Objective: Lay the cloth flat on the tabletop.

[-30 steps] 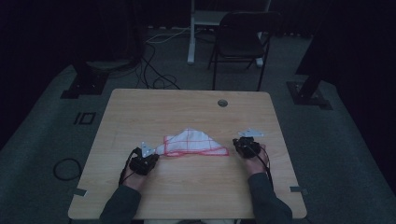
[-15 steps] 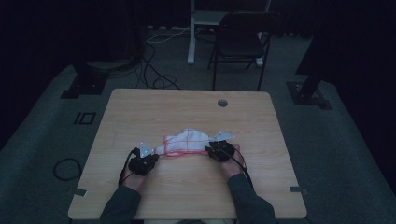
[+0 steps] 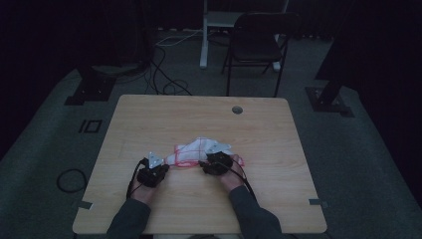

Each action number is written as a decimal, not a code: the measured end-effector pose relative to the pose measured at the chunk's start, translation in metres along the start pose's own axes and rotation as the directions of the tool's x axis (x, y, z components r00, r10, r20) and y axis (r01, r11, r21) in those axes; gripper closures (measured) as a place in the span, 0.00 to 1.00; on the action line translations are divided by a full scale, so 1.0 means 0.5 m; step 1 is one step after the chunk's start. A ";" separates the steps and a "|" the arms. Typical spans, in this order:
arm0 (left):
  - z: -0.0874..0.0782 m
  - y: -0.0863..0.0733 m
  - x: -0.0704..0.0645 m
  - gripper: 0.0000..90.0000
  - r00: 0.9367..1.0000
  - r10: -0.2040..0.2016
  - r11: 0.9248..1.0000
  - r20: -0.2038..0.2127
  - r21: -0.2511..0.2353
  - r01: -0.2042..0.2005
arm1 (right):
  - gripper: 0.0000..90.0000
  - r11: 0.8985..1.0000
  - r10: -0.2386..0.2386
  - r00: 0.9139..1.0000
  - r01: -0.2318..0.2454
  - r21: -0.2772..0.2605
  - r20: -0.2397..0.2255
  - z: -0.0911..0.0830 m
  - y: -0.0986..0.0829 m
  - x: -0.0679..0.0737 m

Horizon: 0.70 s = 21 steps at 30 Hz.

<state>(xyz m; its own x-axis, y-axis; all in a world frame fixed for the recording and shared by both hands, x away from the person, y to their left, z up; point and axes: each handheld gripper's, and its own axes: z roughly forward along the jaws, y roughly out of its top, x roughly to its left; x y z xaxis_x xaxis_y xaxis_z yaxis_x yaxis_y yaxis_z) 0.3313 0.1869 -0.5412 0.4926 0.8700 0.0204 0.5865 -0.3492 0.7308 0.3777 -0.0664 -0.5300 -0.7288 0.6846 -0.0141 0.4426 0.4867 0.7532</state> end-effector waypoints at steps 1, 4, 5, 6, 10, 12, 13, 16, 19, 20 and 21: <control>0.000 0.000 0.000 0.99 1.000 0.000 1.000 0.000 0.000 0.000 | 0.55 1.000 -0.007 1.000 0.007 -0.002 0.000 0.006 0.008 0.011; 0.000 0.000 0.000 0.99 1.000 -0.001 1.000 0.000 -0.001 0.001 | 0.55 1.000 -0.006 1.000 0.006 -0.002 0.008 0.013 0.014 0.017; 0.000 -0.001 0.001 0.99 1.000 -0.001 1.000 0.001 -0.001 0.001 | 0.62 1.000 -0.015 1.000 0.015 0.013 0.021 0.021 0.019 0.020; 0.000 -0.001 0.000 0.99 1.000 -0.001 1.000 0.001 -0.002 0.001 | 0.70 1.000 -0.014 0.999 0.014 0.019 0.033 0.024 0.020 0.021; 0.000 0.000 0.000 0.99 1.000 0.003 1.000 0.001 -0.001 -0.003 | 0.94 1.000 -0.007 1.000 0.006 0.020 0.025 0.023 0.022 0.017; 0.000 0.000 0.000 1.00 1.000 0.004 1.000 0.001 0.000 -0.004 | 0.97 1.000 -0.006 0.999 0.005 0.012 0.032 0.015 0.020 0.013; 0.000 0.000 0.000 1.00 1.000 0.004 1.000 0.001 0.001 -0.004 | 0.97 1.000 -0.001 0.999 0.001 0.010 0.034 0.011 0.018 0.010; 0.000 0.001 0.001 1.00 1.000 0.004 1.000 0.002 0.001 -0.004 | 0.97 1.000 0.016 1.000 -0.016 0.001 0.027 0.004 0.013 0.001; -0.001 0.000 0.003 1.00 1.000 0.001 1.000 0.000 0.001 -0.001 | 0.97 1.000 0.029 0.999 -0.029 -0.003 0.032 -0.019 -0.001 -0.018; -0.001 0.000 0.004 1.00 1.000 0.000 1.000 -0.001 0.002 0.000 | 0.97 0.999 0.033 0.999 -0.033 -0.002 0.038 -0.026 -0.006 -0.024; -0.001 0.000 0.005 1.00 1.000 -0.003 1.000 -0.001 0.003 0.003 | 0.97 0.999 0.039 0.998 -0.039 -0.001 0.040 -0.033 -0.010 -0.031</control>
<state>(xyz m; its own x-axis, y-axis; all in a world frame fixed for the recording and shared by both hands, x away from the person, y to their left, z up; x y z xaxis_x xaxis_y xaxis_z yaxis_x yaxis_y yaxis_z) 0.3320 0.1894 -0.5409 0.4897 0.8717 0.0190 0.5899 -0.3474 0.7289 0.3780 -0.0884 -0.5227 -0.6898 0.7239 -0.0110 0.4701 0.4595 0.7536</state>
